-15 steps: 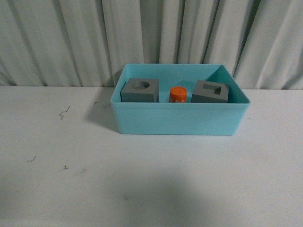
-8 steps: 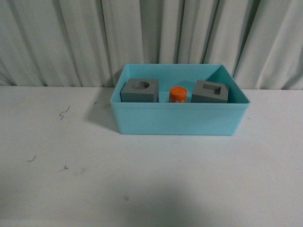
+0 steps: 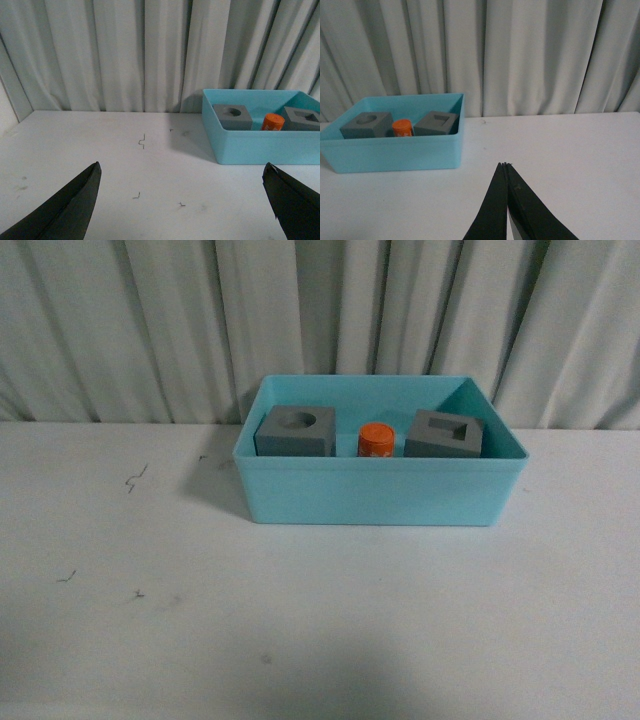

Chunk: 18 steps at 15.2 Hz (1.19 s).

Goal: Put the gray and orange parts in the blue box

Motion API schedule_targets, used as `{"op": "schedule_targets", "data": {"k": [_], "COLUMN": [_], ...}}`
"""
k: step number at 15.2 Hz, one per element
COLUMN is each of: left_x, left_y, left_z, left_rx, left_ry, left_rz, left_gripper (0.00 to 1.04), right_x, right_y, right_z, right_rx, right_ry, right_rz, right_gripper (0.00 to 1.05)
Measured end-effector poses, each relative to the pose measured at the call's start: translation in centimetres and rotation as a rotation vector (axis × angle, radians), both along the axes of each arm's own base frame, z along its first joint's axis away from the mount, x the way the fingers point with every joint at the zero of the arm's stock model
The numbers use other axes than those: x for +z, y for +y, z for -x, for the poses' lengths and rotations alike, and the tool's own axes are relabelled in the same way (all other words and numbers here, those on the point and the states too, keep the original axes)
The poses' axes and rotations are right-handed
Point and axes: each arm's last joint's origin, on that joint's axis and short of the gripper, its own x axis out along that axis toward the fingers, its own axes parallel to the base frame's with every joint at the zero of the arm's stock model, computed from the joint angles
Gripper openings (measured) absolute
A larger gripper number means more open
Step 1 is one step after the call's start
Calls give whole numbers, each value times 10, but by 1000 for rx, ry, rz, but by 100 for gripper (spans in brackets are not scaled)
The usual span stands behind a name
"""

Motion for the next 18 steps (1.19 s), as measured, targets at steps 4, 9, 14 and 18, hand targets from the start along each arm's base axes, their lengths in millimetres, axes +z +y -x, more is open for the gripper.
{"op": "schedule_targets", "data": {"k": [4, 9, 14, 18], "left_x": [0, 0, 0, 0], "left_y": [0, 0, 0, 0], "left_z": [0, 0, 0, 0], "left_rx": [0, 0, 0, 0], "left_ry": [0, 0, 0, 0], "left_rz": [0, 0, 0, 0], "left_gripper": [98, 98, 98, 98], "right_x": [-4, -3, -3, -3], "right_y": [0, 0, 0, 0], "right_z": [11, 11, 11, 11], "right_rx": [1, 2, 2, 2], "right_ry": [13, 8, 8, 8], "right_rz": [0, 0, 0, 0], "right_gripper": [2, 2, 39, 77]}}
